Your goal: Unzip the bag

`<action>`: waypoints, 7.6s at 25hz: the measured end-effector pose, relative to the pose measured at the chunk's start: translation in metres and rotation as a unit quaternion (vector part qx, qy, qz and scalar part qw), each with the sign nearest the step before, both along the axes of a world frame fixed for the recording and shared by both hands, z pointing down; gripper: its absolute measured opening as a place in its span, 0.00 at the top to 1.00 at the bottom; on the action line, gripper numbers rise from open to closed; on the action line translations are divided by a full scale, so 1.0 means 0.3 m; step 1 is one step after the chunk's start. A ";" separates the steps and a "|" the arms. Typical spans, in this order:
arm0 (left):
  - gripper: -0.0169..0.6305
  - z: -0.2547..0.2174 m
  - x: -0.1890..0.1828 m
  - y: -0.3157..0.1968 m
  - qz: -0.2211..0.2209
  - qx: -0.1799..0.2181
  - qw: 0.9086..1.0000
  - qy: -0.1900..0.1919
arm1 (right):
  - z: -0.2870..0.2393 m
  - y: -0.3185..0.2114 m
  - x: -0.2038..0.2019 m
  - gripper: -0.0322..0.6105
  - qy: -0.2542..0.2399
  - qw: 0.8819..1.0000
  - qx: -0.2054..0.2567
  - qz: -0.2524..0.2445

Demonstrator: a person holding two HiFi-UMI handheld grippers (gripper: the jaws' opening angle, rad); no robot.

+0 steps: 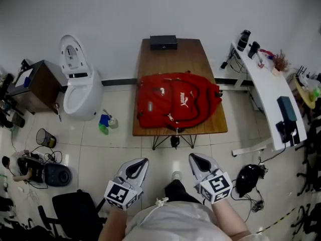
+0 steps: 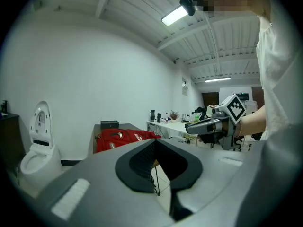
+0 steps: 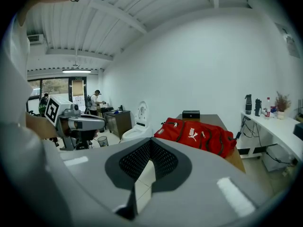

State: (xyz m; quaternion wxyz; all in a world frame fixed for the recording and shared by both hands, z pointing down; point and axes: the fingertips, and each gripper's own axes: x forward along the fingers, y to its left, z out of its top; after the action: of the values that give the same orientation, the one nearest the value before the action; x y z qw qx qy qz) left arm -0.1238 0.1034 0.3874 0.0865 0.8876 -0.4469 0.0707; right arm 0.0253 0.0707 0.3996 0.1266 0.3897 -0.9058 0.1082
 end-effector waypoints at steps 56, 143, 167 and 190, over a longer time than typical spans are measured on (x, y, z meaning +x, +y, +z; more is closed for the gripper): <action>0.96 0.573 0.185 -0.834 0.135 -0.154 0.979 -0.020 | 0.854 -0.593 -0.116 0.93 0.139 0.942 -0.295 0.084; 0.96 0.742 0.426 -0.871 -0.055 -0.355 0.932 -0.052 | 0.527 -0.979 0.640 0.92 0.116 0.971 -0.202 0.059; 0.96 0.056 0.179 -0.135 0.033 -0.019 0.998 0.049 | 0.062 -0.051 0.209 0.94 -0.007 1.000 0.006 0.002; 0.96 -0.075 0.200 0.044 -0.006 0.033 0.998 0.061 | -0.098 0.106 0.168 0.94 0.015 0.995 0.091 -0.021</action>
State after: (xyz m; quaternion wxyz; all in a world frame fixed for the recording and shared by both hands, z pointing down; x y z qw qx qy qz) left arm -0.0639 0.1166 0.3650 0.0850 0.8898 -0.4484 0.0009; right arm 0.0758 0.1024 0.3700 0.1059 0.3820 -0.9179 0.0166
